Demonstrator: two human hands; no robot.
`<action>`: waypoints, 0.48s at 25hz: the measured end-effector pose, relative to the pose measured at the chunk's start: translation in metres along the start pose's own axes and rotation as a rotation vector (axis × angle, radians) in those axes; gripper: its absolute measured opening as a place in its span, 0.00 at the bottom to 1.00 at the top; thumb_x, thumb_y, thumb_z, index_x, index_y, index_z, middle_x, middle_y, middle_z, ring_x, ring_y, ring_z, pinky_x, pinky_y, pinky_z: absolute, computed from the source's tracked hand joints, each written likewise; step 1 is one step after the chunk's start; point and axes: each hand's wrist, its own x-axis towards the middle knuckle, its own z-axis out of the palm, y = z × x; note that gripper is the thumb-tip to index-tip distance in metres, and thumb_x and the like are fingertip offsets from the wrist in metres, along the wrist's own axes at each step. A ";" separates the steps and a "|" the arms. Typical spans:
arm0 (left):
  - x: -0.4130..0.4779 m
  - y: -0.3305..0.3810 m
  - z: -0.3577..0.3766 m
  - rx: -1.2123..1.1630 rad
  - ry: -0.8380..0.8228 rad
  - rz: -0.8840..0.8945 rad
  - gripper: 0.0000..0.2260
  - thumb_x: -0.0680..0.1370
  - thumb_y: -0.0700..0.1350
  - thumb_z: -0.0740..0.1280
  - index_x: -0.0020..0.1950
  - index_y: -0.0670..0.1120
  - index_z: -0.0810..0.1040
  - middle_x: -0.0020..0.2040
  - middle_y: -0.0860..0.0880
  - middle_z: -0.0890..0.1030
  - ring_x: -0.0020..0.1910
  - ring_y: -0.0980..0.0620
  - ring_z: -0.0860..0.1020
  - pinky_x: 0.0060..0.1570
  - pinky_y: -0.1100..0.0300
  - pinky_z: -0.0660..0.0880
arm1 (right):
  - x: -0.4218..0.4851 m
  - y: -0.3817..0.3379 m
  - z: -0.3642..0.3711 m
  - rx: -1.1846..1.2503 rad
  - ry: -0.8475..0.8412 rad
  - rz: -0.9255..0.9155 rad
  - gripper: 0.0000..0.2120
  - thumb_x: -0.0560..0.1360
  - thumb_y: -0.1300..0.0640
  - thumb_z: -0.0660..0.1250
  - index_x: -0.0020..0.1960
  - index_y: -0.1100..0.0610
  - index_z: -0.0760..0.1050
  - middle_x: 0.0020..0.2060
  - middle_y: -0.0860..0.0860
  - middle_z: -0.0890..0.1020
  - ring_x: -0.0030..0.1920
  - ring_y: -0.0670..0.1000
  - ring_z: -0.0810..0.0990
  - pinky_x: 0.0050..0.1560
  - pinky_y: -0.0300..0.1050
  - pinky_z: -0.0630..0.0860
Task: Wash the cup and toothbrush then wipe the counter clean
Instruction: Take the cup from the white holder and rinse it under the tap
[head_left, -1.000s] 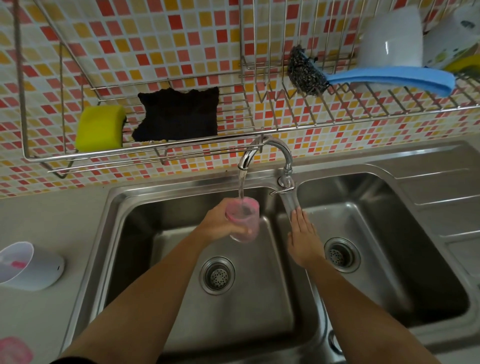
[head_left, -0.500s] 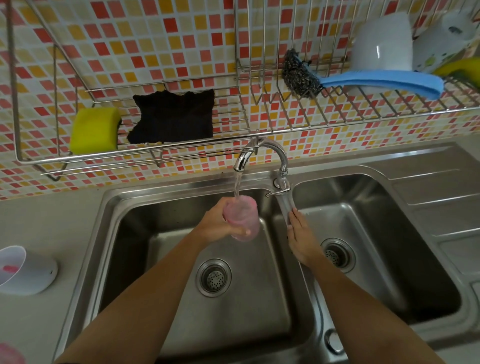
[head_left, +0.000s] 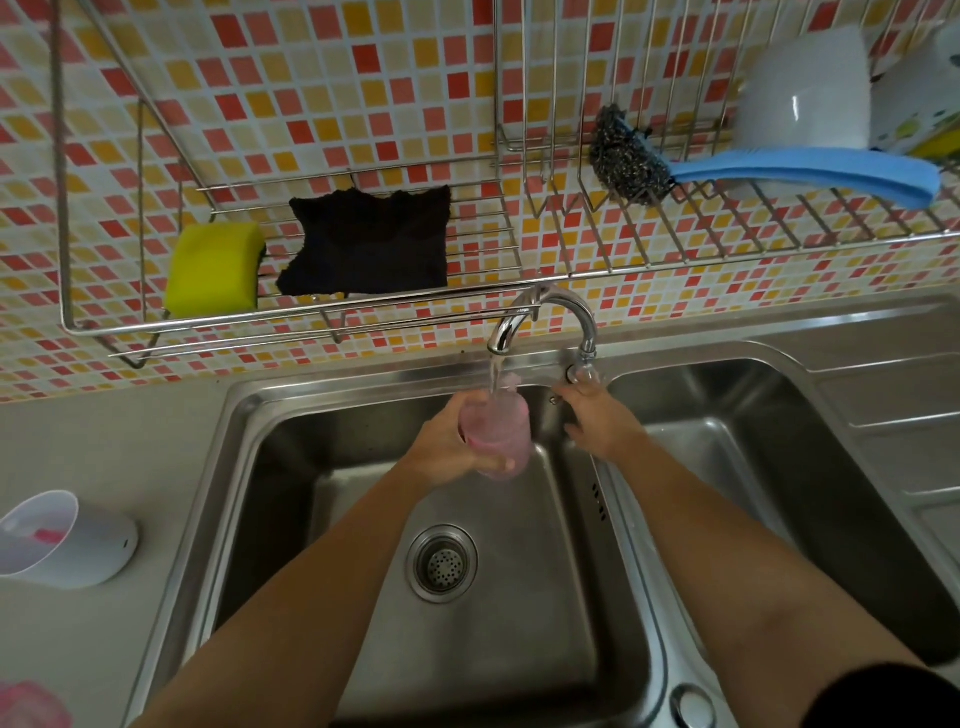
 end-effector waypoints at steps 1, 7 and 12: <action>0.000 -0.002 -0.001 -0.014 0.009 -0.002 0.38 0.53 0.46 0.81 0.59 0.56 0.71 0.57 0.54 0.78 0.58 0.51 0.77 0.59 0.47 0.76 | 0.003 -0.002 0.001 -0.014 0.010 0.000 0.21 0.74 0.62 0.65 0.66 0.57 0.68 0.69 0.58 0.66 0.68 0.57 0.68 0.65 0.50 0.68; 0.001 -0.008 -0.001 -0.018 0.044 0.011 0.40 0.51 0.49 0.82 0.61 0.57 0.71 0.59 0.54 0.76 0.58 0.50 0.76 0.58 0.48 0.76 | -0.002 -0.011 -0.003 0.519 0.415 0.373 0.16 0.82 0.55 0.49 0.57 0.65 0.69 0.49 0.64 0.79 0.50 0.63 0.78 0.48 0.52 0.74; -0.005 -0.019 0.002 0.069 0.102 0.075 0.37 0.55 0.42 0.81 0.60 0.55 0.70 0.58 0.51 0.76 0.57 0.50 0.76 0.56 0.53 0.77 | -0.024 -0.024 0.013 0.689 0.521 0.394 0.21 0.81 0.58 0.52 0.72 0.64 0.58 0.69 0.60 0.67 0.68 0.56 0.66 0.68 0.46 0.63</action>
